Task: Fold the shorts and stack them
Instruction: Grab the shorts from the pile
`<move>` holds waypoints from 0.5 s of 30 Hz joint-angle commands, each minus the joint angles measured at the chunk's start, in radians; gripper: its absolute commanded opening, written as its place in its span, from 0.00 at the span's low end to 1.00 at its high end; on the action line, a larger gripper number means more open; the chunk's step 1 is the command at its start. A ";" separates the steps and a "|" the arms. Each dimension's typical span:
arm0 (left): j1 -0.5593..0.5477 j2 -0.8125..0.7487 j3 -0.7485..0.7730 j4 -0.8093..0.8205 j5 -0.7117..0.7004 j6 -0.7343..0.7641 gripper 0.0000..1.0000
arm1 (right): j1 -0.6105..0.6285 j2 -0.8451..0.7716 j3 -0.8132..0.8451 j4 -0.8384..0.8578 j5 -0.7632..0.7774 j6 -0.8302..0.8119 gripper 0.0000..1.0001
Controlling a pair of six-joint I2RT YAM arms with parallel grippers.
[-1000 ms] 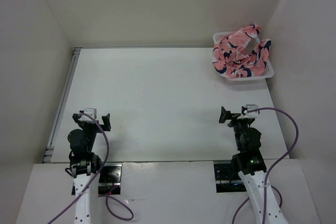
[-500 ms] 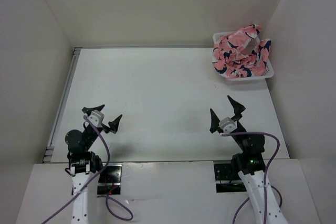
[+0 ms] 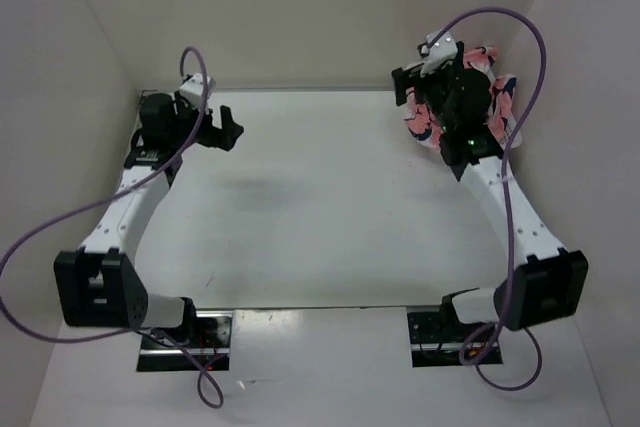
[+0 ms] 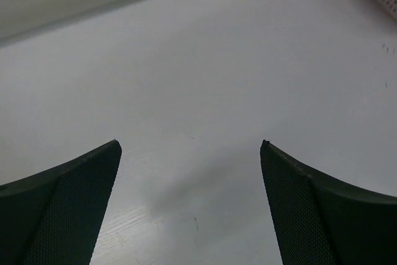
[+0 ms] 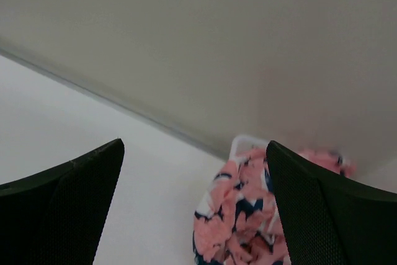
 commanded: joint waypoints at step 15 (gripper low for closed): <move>-0.145 0.356 0.272 -0.298 -0.098 0.004 0.99 | -0.228 0.438 0.135 -0.405 0.076 0.579 0.83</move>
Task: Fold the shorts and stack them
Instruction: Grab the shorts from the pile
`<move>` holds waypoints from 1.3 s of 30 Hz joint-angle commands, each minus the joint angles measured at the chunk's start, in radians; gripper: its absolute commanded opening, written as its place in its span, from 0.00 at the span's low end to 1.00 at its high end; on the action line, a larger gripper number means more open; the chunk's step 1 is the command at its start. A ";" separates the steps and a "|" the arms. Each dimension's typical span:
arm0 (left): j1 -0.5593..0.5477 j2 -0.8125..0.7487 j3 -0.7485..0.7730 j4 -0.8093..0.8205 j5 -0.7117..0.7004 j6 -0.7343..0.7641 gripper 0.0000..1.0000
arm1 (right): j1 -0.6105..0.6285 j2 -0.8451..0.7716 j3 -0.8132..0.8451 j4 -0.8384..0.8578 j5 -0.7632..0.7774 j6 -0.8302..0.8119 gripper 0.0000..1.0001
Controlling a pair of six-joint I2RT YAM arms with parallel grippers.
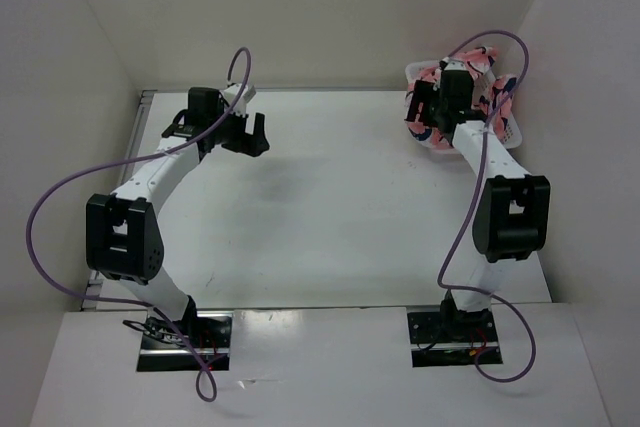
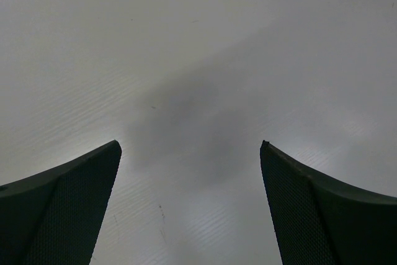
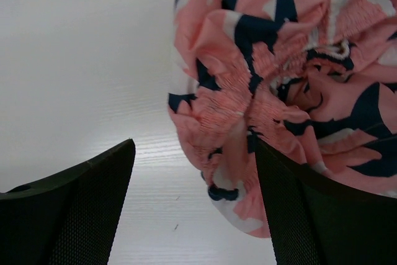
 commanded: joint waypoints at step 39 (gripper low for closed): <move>0.006 -0.042 0.001 0.022 0.018 0.004 0.99 | -0.010 -0.049 -0.082 0.085 0.113 -0.139 0.37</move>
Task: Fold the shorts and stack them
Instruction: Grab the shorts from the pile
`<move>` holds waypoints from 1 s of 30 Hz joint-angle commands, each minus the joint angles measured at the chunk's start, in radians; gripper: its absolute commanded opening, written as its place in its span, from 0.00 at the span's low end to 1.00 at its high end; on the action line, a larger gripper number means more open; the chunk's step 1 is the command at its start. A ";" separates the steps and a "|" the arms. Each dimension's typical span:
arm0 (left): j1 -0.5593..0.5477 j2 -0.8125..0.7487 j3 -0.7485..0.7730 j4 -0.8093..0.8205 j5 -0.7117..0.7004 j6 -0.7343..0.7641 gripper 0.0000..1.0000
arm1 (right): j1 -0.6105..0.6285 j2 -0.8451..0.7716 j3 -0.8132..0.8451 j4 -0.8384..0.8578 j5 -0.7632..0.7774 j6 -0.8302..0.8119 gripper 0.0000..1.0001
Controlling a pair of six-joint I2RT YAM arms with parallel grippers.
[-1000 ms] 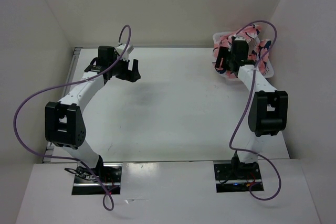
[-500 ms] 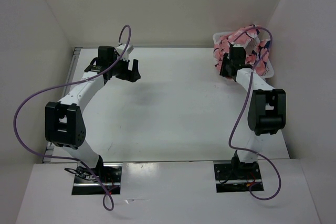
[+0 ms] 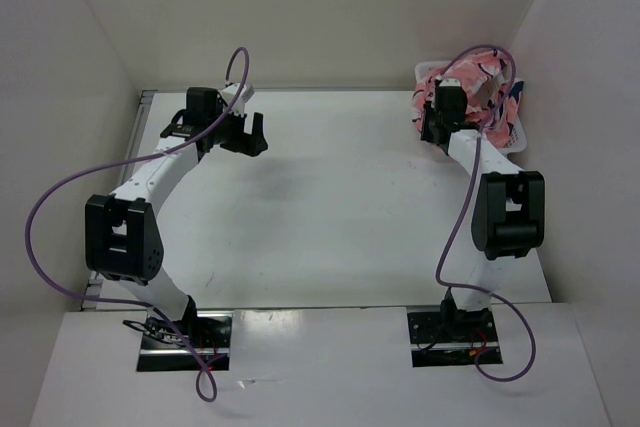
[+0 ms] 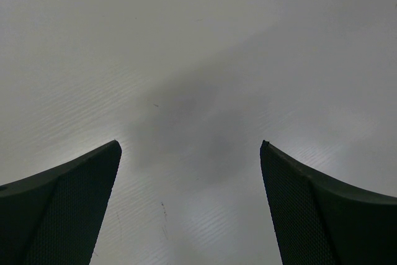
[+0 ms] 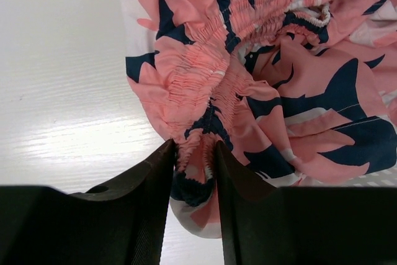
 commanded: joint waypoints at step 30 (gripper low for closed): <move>0.004 -0.066 -0.009 0.018 0.024 0.004 0.99 | 0.030 -0.123 0.449 0.103 0.216 -0.103 0.00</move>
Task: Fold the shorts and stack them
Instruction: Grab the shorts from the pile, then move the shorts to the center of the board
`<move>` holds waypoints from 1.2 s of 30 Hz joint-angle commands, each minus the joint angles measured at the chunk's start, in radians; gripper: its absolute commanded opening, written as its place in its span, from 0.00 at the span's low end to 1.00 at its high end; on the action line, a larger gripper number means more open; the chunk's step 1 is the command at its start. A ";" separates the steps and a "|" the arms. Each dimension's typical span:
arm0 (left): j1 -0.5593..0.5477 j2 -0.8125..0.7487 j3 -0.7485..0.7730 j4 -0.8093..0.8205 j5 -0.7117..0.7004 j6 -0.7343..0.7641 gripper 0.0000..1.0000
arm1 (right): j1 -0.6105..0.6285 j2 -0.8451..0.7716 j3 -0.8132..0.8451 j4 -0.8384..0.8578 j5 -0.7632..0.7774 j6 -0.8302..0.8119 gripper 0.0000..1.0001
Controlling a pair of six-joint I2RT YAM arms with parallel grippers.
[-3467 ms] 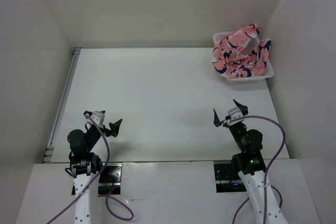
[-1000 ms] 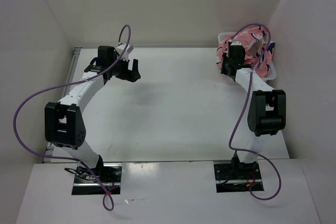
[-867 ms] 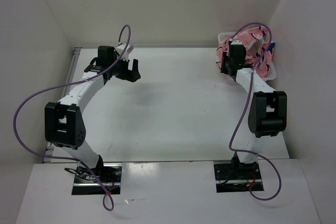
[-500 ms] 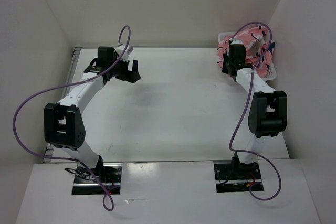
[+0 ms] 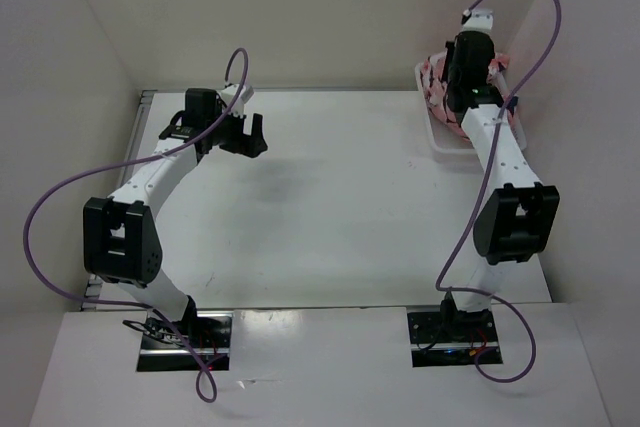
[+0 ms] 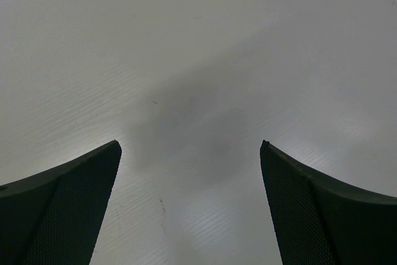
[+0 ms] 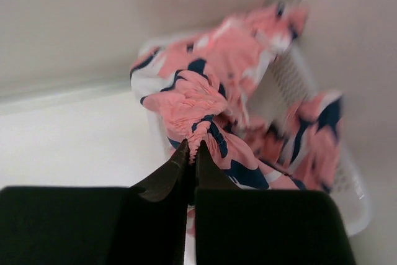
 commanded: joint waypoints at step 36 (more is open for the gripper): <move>0.219 -0.390 -0.203 -0.088 -0.054 0.004 0.99 | 0.379 -0.118 -0.042 -0.267 -0.408 0.090 0.94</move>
